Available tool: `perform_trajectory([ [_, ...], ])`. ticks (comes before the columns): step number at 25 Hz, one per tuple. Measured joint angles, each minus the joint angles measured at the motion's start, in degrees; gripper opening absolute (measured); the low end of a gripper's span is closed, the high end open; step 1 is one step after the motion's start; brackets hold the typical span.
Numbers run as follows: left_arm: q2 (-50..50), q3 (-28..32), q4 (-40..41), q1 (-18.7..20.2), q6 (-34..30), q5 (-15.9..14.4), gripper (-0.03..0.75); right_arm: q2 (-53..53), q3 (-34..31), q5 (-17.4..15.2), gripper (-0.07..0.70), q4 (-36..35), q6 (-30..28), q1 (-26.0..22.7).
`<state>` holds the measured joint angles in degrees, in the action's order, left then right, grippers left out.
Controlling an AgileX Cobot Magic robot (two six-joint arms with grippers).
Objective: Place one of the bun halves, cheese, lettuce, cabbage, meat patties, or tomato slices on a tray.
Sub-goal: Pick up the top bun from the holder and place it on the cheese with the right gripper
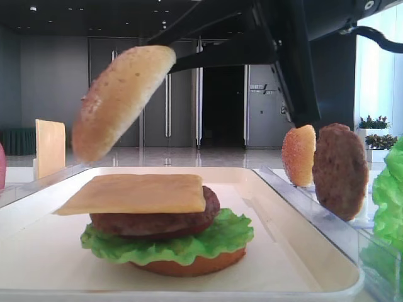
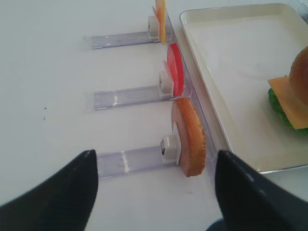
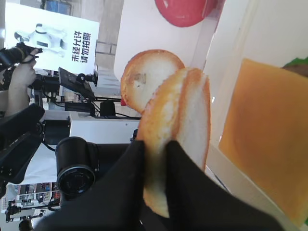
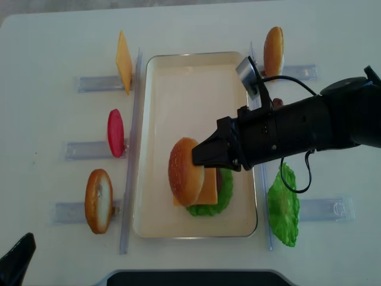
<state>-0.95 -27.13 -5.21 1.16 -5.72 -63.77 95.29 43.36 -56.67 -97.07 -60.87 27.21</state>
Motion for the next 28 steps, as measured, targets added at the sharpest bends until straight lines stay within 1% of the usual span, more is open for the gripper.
perform_trajectory([
  [3, 0.0, 0.0, 0.0, 0.0, 0.0, 0.0, 0.576, 0.0, 0.0, 0.0, 0.123, 0.0, 0.06, -0.96],
  [20, 0.0, 0.0, 0.0, 0.0, 0.0, 0.0, 0.576, 0.74, 0.02, 3.29, 0.121, 2.0, 0.12, -0.96],
  [24, 0.0, 0.0, 0.0, 0.0, 0.0, 0.0, 0.576, 0.74, 0.02, 3.16, 0.113, 2.52, 0.18, -0.96],
  [28, 0.0, 0.0, 0.0, 0.0, 0.0, 0.0, 0.576, 0.74, 0.02, 2.62, 0.113, 3.64, 1.45, -0.96],
])
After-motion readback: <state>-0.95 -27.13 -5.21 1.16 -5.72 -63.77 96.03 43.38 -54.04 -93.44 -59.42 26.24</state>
